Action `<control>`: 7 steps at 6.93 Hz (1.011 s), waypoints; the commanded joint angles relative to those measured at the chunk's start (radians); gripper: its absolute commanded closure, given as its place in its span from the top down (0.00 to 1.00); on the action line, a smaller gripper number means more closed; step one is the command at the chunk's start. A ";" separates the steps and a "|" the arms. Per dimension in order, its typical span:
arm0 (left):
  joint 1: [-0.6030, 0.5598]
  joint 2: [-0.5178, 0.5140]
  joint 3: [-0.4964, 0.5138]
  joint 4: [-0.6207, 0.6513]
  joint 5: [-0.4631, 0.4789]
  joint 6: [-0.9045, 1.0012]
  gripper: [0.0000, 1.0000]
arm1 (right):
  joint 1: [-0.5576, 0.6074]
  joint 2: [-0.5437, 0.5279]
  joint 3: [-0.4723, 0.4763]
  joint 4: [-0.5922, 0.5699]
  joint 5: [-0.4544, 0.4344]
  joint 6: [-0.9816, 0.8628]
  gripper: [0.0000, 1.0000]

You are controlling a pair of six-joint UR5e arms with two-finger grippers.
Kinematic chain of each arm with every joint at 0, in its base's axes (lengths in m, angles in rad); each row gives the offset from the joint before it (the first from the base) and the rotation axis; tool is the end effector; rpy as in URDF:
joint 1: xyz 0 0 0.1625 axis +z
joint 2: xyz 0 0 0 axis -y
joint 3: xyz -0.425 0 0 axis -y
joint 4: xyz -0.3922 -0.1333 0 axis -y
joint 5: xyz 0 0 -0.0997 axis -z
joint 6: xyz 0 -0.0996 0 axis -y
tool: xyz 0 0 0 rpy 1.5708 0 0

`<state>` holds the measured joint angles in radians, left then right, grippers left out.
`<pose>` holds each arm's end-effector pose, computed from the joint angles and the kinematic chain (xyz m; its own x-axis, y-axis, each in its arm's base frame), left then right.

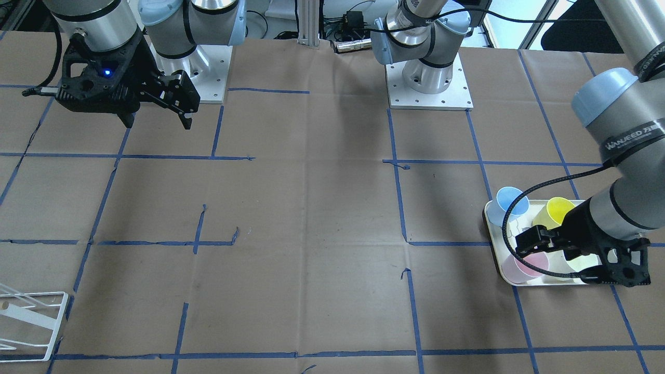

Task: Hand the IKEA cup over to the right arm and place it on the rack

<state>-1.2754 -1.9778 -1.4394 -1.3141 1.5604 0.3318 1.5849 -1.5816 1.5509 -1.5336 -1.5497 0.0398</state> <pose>0.0588 -0.6547 0.3446 -0.9992 0.0362 0.0160 0.0364 0.9992 0.0145 0.1422 -0.4845 0.4993 -0.9994 0.0258 -0.0208 0.0257 0.9996 0.0073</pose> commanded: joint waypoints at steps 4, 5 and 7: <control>0.019 -0.016 -0.235 0.261 0.003 0.003 0.99 | 0.000 -0.003 0.000 0.001 -0.007 0.000 1.00; 0.025 -0.018 -0.260 0.304 -0.002 0.006 0.99 | 0.000 -0.001 0.000 0.000 -0.007 -0.001 1.00; 0.030 -0.048 -0.262 0.308 -0.002 0.006 0.99 | 0.000 -0.003 0.000 0.009 -0.006 0.000 1.00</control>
<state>-1.2495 -2.0093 -1.6956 -1.0158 1.5591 0.3362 1.5846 -1.5842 1.5502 -1.5286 -1.5559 0.0395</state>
